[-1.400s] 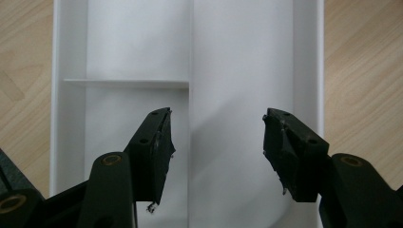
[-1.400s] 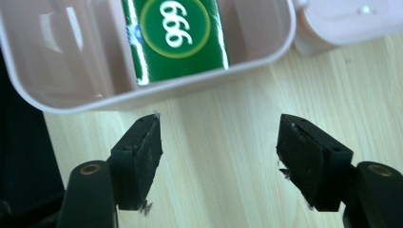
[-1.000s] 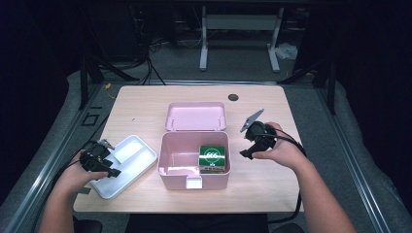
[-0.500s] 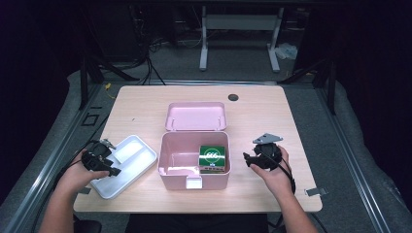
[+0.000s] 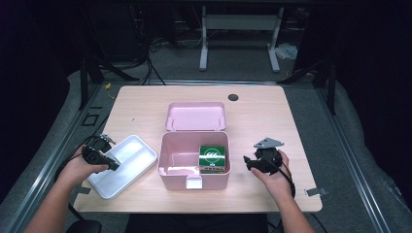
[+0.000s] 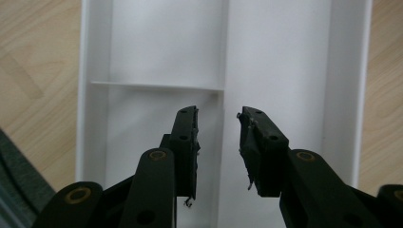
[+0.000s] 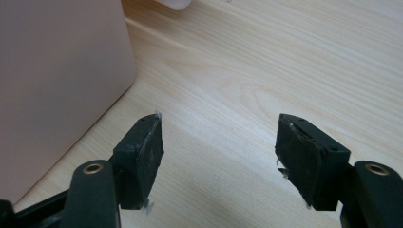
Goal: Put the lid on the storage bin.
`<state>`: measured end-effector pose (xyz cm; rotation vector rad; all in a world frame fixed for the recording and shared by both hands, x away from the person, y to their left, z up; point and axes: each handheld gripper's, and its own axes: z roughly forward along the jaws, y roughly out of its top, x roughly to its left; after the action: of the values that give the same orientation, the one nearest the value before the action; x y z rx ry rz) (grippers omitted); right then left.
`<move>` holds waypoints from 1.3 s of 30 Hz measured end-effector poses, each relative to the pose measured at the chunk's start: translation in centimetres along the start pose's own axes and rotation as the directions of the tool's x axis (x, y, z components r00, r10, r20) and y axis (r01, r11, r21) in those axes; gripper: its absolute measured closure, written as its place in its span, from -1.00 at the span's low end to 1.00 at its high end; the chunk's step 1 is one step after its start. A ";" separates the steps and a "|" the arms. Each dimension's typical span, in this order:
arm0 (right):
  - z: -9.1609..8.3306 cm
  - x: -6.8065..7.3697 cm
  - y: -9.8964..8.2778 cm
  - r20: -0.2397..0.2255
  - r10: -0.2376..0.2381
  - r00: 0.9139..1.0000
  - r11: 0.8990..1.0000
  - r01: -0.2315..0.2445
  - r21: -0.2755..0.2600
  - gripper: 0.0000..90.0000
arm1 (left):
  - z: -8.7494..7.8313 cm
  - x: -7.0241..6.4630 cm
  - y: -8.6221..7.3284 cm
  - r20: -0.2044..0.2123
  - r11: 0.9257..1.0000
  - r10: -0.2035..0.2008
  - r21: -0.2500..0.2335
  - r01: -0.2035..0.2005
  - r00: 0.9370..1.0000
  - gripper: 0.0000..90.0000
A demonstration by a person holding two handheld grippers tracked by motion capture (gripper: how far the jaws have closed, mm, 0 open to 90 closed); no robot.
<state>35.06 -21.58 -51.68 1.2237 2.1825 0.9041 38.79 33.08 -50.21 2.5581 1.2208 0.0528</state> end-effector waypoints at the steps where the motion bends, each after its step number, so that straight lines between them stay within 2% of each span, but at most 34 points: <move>1: 0.0 -0.2 -0.1 -0.012 0.016 1.000 1.000 -0.016 0.006 -0.28 | 0.1 0.1 0.1 0.003 1.000 0.001 0.015 -0.001 1.000 0.51; 3: 0.2 -0.4 -0.3 -0.035 0.046 0.998 0.999 -0.045 0.005 -0.28 | 0.5 0.2 0.3 -0.014 0.999 0.011 0.047 -0.011 1.000 0.55; 6: 0.3 -0.6 -0.4 -0.043 0.073 0.996 0.997 -0.073 0.010 -0.27 | 0.9 0.2 0.7 -0.010 0.997 0.023 0.078 -0.022 1.000 0.61; 10: 0.4 -0.5 -0.4 -0.063 0.071 0.996 0.997 -0.070 0.012 -0.26 | 1.4 -0.3 1.3 -0.029 0.991 0.039 0.126 -0.036 0.999 0.73; 11: 0.4 -0.5 -0.4 -0.063 0.071 0.996 0.997 -0.070 0.012 -0.26 | 1.5 -0.3 1.4 -0.027 0.989 0.050 0.140 -0.046 0.998 0.73; 12: 0.4 -0.4 -0.4 -0.052 0.065 0.997 0.998 -0.064 0.020 -0.25 | 1.7 -0.4 1.6 -0.026 0.988 0.048 0.151 -0.043 0.999 0.83; 14: 0.5 -0.3 -0.5 -0.048 0.062 0.997 0.998 -0.061 0.019 -0.25 | 1.8 -0.3 1.7 -0.023 0.987 0.048 0.155 -0.044 0.999 0.90; 19: 0.5 -0.4 -0.5 -0.063 0.062 0.996 0.998 -0.060 0.025 -0.24 | 2.4 -0.3 2.2 -0.020 0.984 0.054 0.169 -0.050 0.998 0.91; 21: 0.6 -0.3 -0.5 -0.055 0.063 0.997 0.998 -0.061 0.027 -0.23 | 2.5 -0.4 2.4 -0.020 0.983 0.067 0.174 -0.062 0.998 0.90; 28: 0.7 -0.3 -0.6 -0.070 0.059 0.996 0.998 -0.057 0.035 -0.23 | 3.2 -0.5 2.6 -0.029 0.974 0.087 0.212 -0.078 0.996 0.95; 31: 0.7 -0.2 -0.6 -0.071 0.056 0.996 0.998 -0.054 0.034 -0.23 | 3.2 -0.4 2.6 -0.019 0.975 0.073 0.213 -0.067 0.997 0.96; 39: 0.7 -0.2 -0.6 -0.070 0.058 0.996 0.998 -0.056 0.029 -0.23 | 3.2 -0.5 2.6 -0.027 0.973 0.088 0.216 -0.080 0.996 0.97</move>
<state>35.31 -21.76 -52.53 1.2917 2.2321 0.9577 40.97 30.31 -52.47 2.8061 1.1895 -0.0151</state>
